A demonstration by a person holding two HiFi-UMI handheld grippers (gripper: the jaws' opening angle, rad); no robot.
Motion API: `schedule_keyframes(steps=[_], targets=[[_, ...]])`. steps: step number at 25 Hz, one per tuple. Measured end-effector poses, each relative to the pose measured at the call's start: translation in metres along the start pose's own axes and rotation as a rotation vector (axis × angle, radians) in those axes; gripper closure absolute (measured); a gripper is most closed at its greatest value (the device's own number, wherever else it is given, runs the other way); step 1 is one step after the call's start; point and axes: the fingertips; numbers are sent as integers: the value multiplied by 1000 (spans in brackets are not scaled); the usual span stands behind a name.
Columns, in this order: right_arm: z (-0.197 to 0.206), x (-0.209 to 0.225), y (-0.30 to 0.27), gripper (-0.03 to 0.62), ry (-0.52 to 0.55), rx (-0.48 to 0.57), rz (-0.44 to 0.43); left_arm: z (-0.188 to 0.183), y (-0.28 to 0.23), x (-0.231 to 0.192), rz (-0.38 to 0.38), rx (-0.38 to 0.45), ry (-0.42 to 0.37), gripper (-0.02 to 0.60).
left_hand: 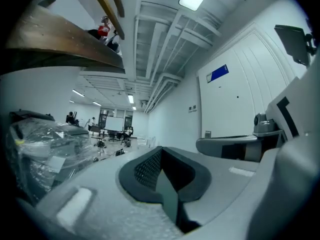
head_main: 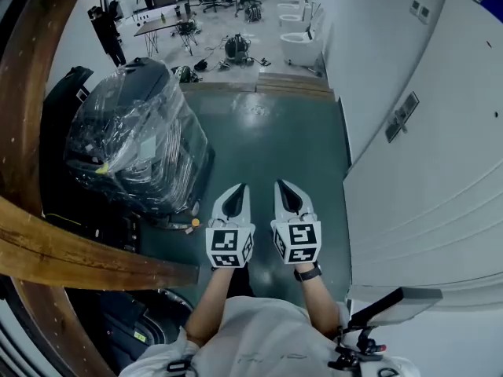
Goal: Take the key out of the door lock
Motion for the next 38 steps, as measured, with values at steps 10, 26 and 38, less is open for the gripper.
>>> schedule_keyframes(steps=[10,26,38], targets=[[-83,52,-185,603,-14,11,114,-71,-181,-123,99,14,2,589],[-102,274,-334,602,-67,-61,269,-121,-450,-62,393,1,-149,588],[-138,510,-268,594,-173,63,619,-181,-599,139,750,21,-258,583]])
Point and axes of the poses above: the fingertips, and each gripper's own axes: y backward along the fingers, x to its right, z out of its underside, and after that the axes turned 12 degrees about -x, right-handed
